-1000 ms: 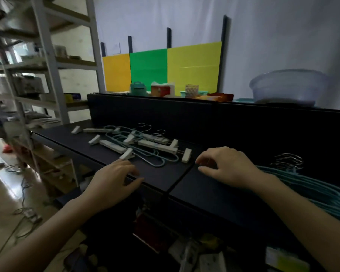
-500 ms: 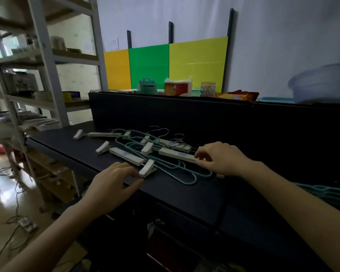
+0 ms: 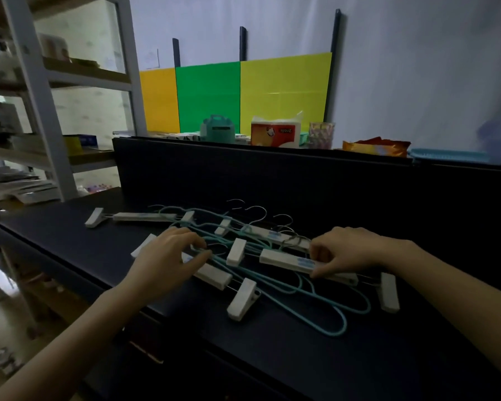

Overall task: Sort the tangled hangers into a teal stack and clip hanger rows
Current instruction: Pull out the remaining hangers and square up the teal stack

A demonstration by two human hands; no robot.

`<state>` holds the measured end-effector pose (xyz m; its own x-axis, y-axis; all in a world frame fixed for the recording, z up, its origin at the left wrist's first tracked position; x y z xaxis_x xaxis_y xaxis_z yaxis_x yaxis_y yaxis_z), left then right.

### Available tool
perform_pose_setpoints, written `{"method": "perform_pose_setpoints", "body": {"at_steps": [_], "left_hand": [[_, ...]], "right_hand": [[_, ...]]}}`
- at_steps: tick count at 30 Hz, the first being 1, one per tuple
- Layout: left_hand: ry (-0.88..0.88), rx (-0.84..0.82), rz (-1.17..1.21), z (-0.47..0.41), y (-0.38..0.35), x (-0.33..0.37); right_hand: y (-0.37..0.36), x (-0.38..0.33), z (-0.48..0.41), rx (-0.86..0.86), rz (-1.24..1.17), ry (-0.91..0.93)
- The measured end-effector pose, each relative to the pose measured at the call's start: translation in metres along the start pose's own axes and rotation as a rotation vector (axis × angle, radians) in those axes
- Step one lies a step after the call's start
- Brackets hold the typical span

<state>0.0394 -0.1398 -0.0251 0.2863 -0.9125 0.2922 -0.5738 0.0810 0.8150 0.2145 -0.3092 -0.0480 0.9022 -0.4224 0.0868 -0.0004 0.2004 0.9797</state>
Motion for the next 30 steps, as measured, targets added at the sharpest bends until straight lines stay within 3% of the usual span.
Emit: {"method": "perform_pose_setpoints", "body": {"at_steps": [4,7,11,17,26,30], "left_hand": [[-0.093,-0.034,0.04,-0.019,-0.005,-0.004],[-0.163,-0.175,0.076,-0.029,-0.025,-0.007],[-0.281,-0.338,0.055,-0.034,-0.051,0.002],[-0.386,-0.452,0.127,-0.04,-0.078,0.02],[-0.417,-0.512,0.291,-0.051,-0.085,0.037],[-0.489,-0.434,0.289,-0.05,-0.08,0.046]], "right_hand": [[0.012,0.011,0.002,0.073,-0.14,0.006],[0.032,0.019,0.017,0.197,-0.195,-0.017],[0.065,0.032,0.054,0.407,-0.248,-0.112],[0.091,0.045,0.12,0.726,-0.339,-0.3],[0.059,0.031,0.166,0.789,-0.378,-0.531],[0.053,0.014,0.188,0.804,-0.402,-0.573]]}}
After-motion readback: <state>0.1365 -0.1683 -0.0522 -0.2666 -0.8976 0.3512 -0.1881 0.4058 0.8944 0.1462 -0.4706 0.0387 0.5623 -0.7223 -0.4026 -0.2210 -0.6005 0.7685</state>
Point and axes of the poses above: each hand's wrist, its own z-axis away from the middle knuckle, its own y-axis out of the back of the hand, x = y × z, the point moved 10 cm from there along -z, towards the middle knuckle, and after that the axes turned 5 degrees about y, right-handed, at the moved point
